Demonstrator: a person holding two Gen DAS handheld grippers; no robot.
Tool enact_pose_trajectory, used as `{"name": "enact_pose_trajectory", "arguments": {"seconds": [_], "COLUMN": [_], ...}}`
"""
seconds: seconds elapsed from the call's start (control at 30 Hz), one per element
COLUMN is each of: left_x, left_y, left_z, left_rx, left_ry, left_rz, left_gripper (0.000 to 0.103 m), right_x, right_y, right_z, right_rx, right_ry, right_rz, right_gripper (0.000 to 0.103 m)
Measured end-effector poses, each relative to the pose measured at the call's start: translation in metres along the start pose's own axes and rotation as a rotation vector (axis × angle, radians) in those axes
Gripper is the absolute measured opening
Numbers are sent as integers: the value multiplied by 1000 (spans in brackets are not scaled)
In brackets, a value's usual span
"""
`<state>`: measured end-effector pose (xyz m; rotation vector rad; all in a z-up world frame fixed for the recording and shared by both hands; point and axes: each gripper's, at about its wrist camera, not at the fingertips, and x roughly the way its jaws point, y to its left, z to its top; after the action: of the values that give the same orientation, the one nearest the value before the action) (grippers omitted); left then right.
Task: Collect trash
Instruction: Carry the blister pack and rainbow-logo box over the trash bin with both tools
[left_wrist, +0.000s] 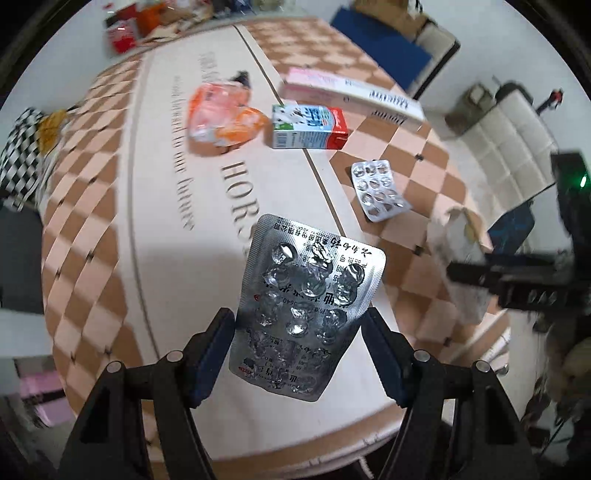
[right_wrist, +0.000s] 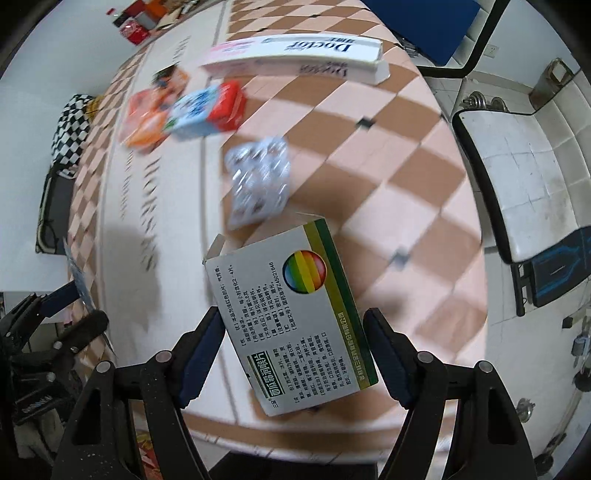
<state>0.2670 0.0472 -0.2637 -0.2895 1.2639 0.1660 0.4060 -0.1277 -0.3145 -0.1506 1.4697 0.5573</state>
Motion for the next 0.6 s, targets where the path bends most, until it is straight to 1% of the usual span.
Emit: {"name": "enact_pose_trajectory", "arguments": {"seconds": [0.07, 0.1, 0.13, 0.17, 0.2, 0.23, 0.27, 0.3, 0.33, 0.4, 0.43, 0.5, 0.53, 0.6], "left_x": [-18, -24, -27, -35, -31, -37, -40, -42, -36, -34, -35, -27, -18, 5], "left_y": [9, 8, 11, 13, 13, 11, 9, 6, 5, 3, 2, 1, 2, 1], "left_z": [-23, -35, -40, -56, -56, -73, -89, -105, -110, -142, -152, -178, -189, -213], "left_rx": [-27, -33, -39, -46, -49, -53, -53, -52, -56, -75, -81, -100, -108, -124], "left_ry": [-50, -72, -84, -97, -104, -111, -113, -108, -104, -75, -65, -35, -13, 36], "left_rz": [-21, -32, -39, -50, -62, -78, -83, -83, -84, -93, -94, -96, -96, -111], "left_gripper": [68, 68, 68, 68, 68, 68, 68, 68, 68, 68, 68, 68, 68, 68], "right_x": [-9, -16, -20, -27, -31, -34, -36, -37, -36, -28, -25, -7, 0, 27], "right_y": [9, 15, 19, 25, 28, 30, 32, 33, 33, 32, 31, 28, 27, 22], "right_z": [-27, -49, -62, -86, -106, -118, -145, -165, -184, -222, -237, -277, -287, -316], "right_rx": [7, 16, 21, 36, 53, 64, 92, 118, 138, 173, 179, 201, 207, 224], "right_ry": [-27, -50, -60, -76, -86, -90, -95, -94, -88, -66, -54, -13, 1, 46], "right_rz": [-1, -2, -6, -7, -4, -3, -2, 5, 10, 15, 17, 13, 13, 10], "right_gripper": [78, 78, 78, 78, 78, 78, 78, 78, 78, 78, 78, 78, 78, 78]}}
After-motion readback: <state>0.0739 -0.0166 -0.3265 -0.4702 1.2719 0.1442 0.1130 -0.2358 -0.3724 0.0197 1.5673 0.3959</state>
